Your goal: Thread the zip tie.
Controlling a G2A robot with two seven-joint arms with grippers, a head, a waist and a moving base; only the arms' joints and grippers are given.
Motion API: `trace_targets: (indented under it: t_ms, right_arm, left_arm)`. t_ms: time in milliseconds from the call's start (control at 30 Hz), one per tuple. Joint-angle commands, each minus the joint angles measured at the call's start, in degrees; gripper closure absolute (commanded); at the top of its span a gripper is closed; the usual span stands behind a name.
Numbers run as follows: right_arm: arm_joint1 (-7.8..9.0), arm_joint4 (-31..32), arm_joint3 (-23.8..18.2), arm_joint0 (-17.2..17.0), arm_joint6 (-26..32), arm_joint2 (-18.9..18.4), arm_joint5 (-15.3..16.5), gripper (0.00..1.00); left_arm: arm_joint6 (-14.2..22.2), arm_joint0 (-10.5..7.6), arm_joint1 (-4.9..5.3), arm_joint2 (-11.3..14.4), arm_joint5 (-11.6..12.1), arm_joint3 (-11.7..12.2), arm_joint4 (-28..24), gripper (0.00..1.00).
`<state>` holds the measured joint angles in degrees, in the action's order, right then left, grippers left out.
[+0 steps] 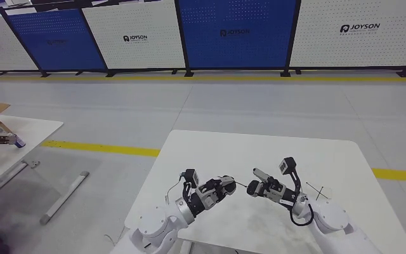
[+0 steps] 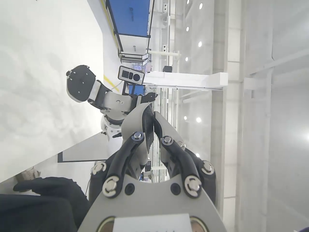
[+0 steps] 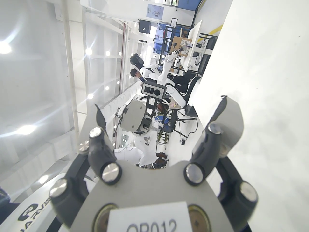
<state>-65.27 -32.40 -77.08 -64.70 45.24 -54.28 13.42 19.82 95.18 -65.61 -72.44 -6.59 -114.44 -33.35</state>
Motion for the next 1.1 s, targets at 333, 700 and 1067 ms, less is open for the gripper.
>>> trace_targets:
  t_ms: [333,700,1067]
  right_arm:
    - [0.0,0.0,0.0,0.0,0.0,0.0,0.0,0.0]
    - [0.0,0.0,0.0,0.0,0.0,0.0,0.0,0.0]
    - [0.0,0.0,0.0,0.0,0.0,0.0,0.0,0.0]
  left_arm:
    - [-0.7,-0.92,0.16,1.87,-2.31,0.91,6.15,1.0]
    - [2.28,-3.3,0.98,6.0,-12.72,2.65,17.93,1.0]
    - [2.03,-3.35,0.95,6.06,-12.34,2.71,17.78,1.0]
